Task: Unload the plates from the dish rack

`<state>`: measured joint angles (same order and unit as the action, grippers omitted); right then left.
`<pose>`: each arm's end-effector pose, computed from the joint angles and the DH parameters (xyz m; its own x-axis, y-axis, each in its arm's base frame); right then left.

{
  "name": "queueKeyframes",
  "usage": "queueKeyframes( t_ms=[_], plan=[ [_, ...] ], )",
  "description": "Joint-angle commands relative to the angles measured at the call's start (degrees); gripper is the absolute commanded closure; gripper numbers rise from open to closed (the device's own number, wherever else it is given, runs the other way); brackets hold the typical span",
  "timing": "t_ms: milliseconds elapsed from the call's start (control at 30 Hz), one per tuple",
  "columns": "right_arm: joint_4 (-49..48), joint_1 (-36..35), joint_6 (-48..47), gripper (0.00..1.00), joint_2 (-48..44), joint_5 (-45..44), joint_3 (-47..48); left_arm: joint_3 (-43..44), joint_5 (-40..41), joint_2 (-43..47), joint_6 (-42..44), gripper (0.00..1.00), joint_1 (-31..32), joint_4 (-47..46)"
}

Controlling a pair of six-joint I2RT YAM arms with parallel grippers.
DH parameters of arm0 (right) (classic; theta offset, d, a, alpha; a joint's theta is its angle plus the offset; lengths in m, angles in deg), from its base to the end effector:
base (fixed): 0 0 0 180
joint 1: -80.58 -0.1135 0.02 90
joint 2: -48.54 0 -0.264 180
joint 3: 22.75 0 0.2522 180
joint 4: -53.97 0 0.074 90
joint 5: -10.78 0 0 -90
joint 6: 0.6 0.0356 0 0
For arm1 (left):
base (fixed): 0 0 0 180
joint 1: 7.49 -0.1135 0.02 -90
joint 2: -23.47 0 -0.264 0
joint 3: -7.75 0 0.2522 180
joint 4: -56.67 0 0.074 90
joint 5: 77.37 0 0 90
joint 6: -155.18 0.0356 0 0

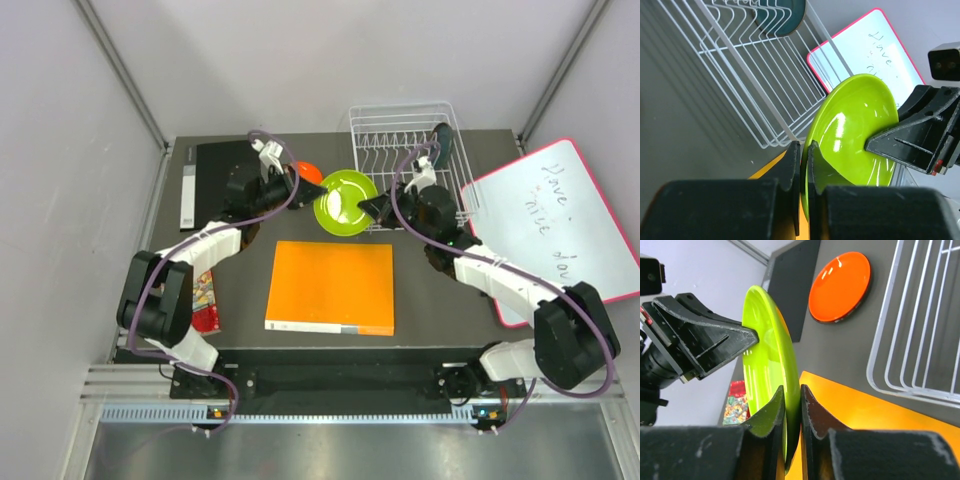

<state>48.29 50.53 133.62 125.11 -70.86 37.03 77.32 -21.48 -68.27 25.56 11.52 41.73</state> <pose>0.2634 0.1584 0.2764 -0.5512 0.4783 -0.6837 -0.3272 0.6298 0.7044 0.3379 -0.1375 0.2692 -0.5991 -0.3521 -0.7192 0.5370 0.4895 -0.6870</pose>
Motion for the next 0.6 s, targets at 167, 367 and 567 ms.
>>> queueKeyframes(
  t_ms=[167,367,567],
  plan=[
    [-4.0,-0.5,-2.9,0.8,-0.5,3.9,3.6,0.6,-1.8,-0.7,-1.8,1.0,0.2,-5.5],
    [5.2,4.3,-7.0,0.45,-2.0,1.7,6.0,1.3,4.7,0.9,1.6,1.0,-1.4,-1.1],
    [11.6,10.7,-12.2,0.43,-5.6,-0.5,7.0,3.1,7.6,-0.9,2.2,1.0,-6.3,1.2]
  ],
)
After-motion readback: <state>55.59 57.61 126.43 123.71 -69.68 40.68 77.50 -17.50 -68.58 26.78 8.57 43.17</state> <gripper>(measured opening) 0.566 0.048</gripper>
